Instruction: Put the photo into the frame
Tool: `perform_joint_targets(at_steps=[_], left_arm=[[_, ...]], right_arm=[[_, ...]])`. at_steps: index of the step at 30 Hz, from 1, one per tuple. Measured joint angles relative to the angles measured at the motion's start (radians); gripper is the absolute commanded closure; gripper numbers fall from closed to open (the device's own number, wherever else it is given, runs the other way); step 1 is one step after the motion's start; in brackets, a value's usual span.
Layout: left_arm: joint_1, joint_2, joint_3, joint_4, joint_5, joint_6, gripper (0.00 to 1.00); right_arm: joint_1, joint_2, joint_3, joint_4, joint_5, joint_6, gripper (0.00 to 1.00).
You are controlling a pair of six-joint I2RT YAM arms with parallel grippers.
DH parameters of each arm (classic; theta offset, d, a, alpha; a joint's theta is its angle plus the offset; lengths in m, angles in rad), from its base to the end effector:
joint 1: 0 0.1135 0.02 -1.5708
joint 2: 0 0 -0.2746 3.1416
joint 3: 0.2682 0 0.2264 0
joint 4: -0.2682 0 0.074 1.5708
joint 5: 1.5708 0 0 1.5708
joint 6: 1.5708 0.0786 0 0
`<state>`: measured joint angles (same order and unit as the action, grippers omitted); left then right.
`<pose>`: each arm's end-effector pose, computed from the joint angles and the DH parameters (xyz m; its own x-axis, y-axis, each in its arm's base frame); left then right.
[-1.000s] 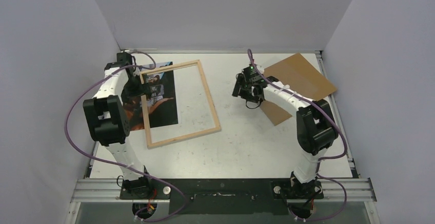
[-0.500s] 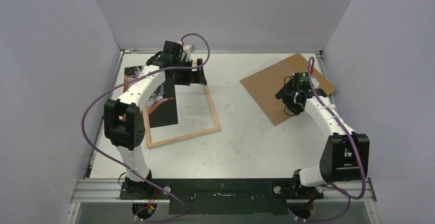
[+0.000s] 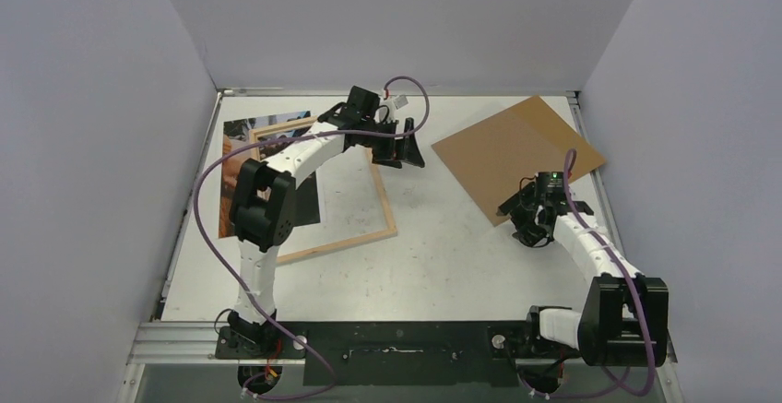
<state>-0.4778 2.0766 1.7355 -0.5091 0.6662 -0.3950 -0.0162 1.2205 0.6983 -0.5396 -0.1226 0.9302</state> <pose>0.3936 -0.2585 0.2352 -0.8943 0.1224 -0.4303 0.4111 0.6043 -0.6825 0.2191 0.0061 0.1818 -0.5567 0.8049 -0.2056 0.6740 0.5823 0.4545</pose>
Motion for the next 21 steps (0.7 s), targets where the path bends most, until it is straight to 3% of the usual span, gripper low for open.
perform_joint_targets(at_steps=[9, 17, 21], left_arm=[[-0.043, 0.186, 0.193, 0.035, 0.035, 0.019, 0.13], [-0.039, 0.352, 0.490, -0.041, -0.130, 0.134, 0.12], [-0.039, 0.403, 0.526, -0.055, -0.188, 0.143, 0.12]], right_arm=[[-0.005, 0.027, -0.124, 0.185, -0.155, 0.074, 0.40], [-0.005, 0.064, -0.143, 0.270, -0.223, 0.090, 0.39], [-0.005, 0.082, -0.143, 0.247, -0.214, 0.070, 0.39]])
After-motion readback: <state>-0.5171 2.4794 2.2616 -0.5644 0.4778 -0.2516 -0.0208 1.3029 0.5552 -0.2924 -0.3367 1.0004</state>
